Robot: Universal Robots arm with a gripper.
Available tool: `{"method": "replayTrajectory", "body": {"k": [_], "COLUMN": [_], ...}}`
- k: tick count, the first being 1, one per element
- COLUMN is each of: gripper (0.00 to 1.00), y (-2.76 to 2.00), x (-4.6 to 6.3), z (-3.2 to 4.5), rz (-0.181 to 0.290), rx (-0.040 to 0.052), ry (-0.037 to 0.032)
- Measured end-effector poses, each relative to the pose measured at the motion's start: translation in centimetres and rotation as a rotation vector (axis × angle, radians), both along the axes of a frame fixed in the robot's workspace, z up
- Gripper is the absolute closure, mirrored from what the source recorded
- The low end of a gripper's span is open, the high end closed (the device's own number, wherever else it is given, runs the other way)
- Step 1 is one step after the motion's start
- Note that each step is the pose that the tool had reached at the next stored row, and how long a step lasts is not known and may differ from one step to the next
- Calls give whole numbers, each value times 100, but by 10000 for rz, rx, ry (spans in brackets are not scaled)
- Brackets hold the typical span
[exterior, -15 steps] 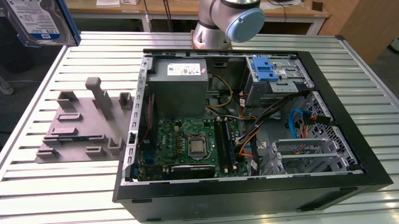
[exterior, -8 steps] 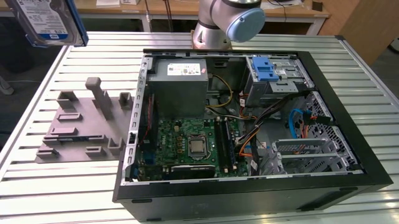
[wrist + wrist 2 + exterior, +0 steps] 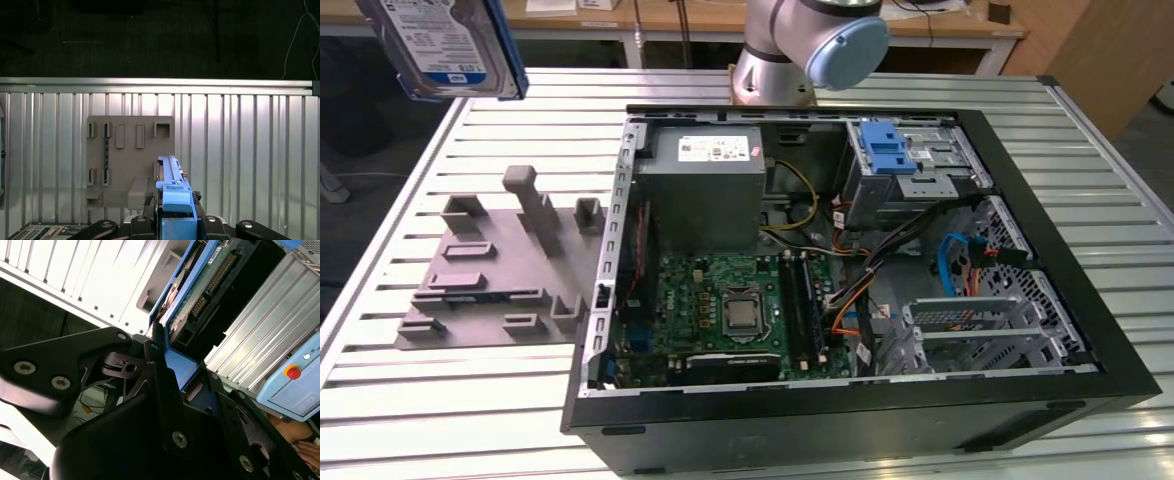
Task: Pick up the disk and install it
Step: 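Pick up the disk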
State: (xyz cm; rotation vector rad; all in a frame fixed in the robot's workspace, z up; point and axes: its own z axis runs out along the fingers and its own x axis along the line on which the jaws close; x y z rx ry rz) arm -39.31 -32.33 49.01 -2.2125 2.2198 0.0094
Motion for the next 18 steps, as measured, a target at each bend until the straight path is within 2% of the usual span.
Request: {"method": "replayTrajectory", "body": {"k": [9, 12, 18], "gripper": [64, 64, 64], "y": [-15, -45, -134], "x": [166, 199, 258], "z": [0, 0, 0], "rz": [0, 0, -1], "rx": [-2, -9, -31], "ry": [32, 37, 53]}}
